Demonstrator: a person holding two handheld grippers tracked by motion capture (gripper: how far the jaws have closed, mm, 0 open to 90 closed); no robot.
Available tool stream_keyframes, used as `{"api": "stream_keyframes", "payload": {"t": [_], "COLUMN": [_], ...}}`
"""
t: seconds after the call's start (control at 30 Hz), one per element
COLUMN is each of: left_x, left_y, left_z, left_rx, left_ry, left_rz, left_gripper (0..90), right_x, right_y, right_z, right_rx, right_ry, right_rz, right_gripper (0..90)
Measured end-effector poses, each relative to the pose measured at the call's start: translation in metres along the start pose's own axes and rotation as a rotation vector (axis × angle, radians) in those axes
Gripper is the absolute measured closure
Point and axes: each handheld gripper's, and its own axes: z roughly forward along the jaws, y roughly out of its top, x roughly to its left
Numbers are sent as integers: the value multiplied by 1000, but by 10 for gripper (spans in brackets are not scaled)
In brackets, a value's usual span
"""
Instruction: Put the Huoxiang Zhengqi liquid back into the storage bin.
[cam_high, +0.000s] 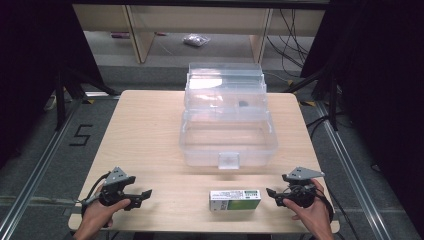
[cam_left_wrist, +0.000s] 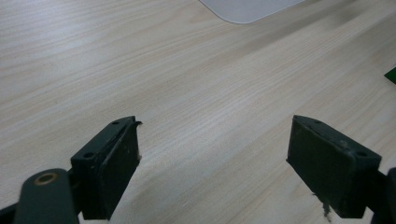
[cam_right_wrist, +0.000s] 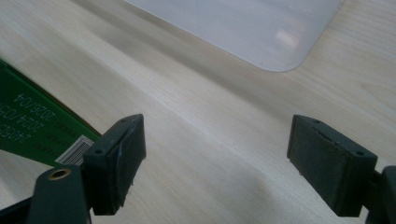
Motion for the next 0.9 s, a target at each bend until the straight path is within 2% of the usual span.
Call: {"api": "stream_keyframes", "payload": {"t": [0.13,0.17,0.23,0.27,0.33,0.37,0.4,0.53,0.57,0.6,0.63,0.67,0.7,0.77,0.83,0.9], "left_x": [0,0,0,-1,0,0,0,0,0,0,0,3,3,3,3,3], "left_y": [0,-1,-1,0,0,0,0,0,-1,-1,-1,-1,-1,-1,-1,-1], "left_z": [0,1,1,1,0,0,0,1,1,1,1,-1,0,0,0,0], "left_rx": [-3,-13,-13,-4,0,1,0,2,-4,-4,-4,22,19,21,20,24], "left_ry": [-1,-3,-3,0,0,0,0,0,4,4,4,-1,0,0,0,-1], "left_rz": [-4,-4,-4,-7,-1,0,-1,-4,-7,-7,-7,25,21,25,21,23], "left_gripper": [161,160,160,161,160,161,161,161,160,160,160,160,160,160,161,161], "right_x": [-1,0,0,-1,0,-2,0,-1,0,0,-2,-4,-1,-5,-1,-2], "right_y": [0,-1,0,1,2,2,2,4,5,5,7,9,9,12,15,19], "right_z": [-2,-2,-4,-4,-4,-4,-5,-8,-10,-10,-12,-15,-17,-17,-20,-21], "right_rx": [4,-12,0,-3,4,7,15,3,0,0,-2,-13,8,-3,14,1], "right_ry": [-10,-12,0,-1,9,15,0,-7,-2,-2,16,7,15,22,36,39], "right_rz": [26,17,8,-20,-19,-37,-7,-13,10,10,-9,-26,16,-53,-7,-53], "right_gripper": [211,241,244,241,215,196,197,188,179,179,180,171,169,169,172,174]}}
